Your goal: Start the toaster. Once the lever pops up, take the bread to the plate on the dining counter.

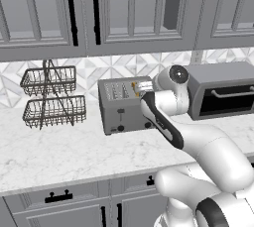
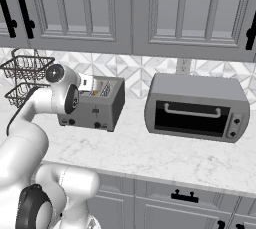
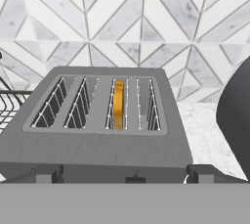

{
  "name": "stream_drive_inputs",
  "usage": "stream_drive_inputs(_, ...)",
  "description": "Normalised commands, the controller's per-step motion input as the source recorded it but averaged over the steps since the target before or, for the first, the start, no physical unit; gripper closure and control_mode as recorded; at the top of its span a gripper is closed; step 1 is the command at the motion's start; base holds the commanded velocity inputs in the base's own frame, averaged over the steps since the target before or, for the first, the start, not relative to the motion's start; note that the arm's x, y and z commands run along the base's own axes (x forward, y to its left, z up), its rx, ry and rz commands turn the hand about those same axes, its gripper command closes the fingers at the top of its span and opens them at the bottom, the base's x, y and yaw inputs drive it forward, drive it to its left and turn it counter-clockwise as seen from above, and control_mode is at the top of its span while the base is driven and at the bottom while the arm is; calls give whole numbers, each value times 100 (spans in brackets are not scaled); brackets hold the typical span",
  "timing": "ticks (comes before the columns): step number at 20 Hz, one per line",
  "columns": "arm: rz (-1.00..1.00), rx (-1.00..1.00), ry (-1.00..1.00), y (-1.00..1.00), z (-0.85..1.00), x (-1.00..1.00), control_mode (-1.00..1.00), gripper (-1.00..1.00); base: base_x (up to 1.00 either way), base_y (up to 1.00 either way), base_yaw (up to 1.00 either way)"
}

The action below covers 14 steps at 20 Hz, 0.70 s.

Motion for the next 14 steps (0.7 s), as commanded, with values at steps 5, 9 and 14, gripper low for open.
stream_drive_inputs(5, 0, 0, 0, 0, 0, 0, -100, -100, 0, 0, 0)
stream_drive_inputs(9, 0, 0, 0, 0, 0, 0, -100, -100, 0, 0, 0)
stream_drive_inputs(14, 0, 0, 0, 0, 0, 0, -100, -100, 0, 0, 0)
